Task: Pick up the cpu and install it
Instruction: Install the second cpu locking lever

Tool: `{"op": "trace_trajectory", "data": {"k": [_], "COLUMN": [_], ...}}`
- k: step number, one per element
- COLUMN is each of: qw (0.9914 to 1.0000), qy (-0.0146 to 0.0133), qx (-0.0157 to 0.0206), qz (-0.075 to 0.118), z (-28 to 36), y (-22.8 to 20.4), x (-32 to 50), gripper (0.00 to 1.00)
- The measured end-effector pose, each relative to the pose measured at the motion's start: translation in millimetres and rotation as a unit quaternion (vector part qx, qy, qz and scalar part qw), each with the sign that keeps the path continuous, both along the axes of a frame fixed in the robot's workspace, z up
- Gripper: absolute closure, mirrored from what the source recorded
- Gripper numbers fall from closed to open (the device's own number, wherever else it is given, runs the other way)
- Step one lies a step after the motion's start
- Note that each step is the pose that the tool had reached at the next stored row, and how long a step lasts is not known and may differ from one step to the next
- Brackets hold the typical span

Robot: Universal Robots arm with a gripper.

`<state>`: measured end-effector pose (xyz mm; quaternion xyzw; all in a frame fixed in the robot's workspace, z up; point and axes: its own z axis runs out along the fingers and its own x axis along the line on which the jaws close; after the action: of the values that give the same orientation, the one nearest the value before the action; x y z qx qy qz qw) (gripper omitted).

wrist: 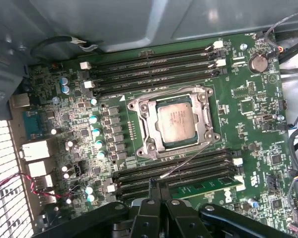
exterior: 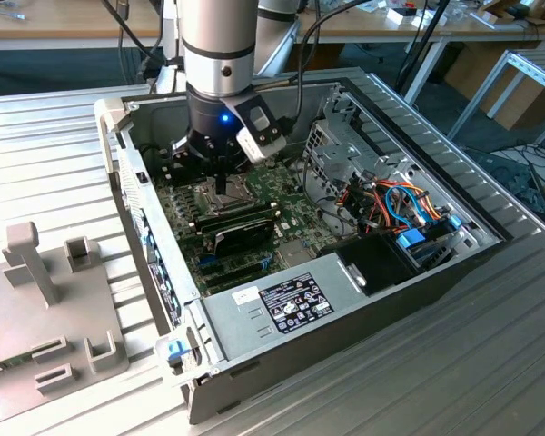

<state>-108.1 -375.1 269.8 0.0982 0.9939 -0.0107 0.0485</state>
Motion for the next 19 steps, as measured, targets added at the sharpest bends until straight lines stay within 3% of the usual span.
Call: {"op": "trace_trajectory", "data": {"k": [9, 16, 19], "qw": [1.00000, 1.00000, 1.00000], "qy": [0.0000, 0.0000, 0.0000], "qx": [0.0000, 0.0000, 0.0000], "qz": [0.000, 0.000, 0.000], "z": [-9.4, -19.3, -19.5], "y": [0.6, 5.0, 5.1], "x": [12.9, 13.1, 13.1], "gripper": [0.89, 0.89, 0.89]}}
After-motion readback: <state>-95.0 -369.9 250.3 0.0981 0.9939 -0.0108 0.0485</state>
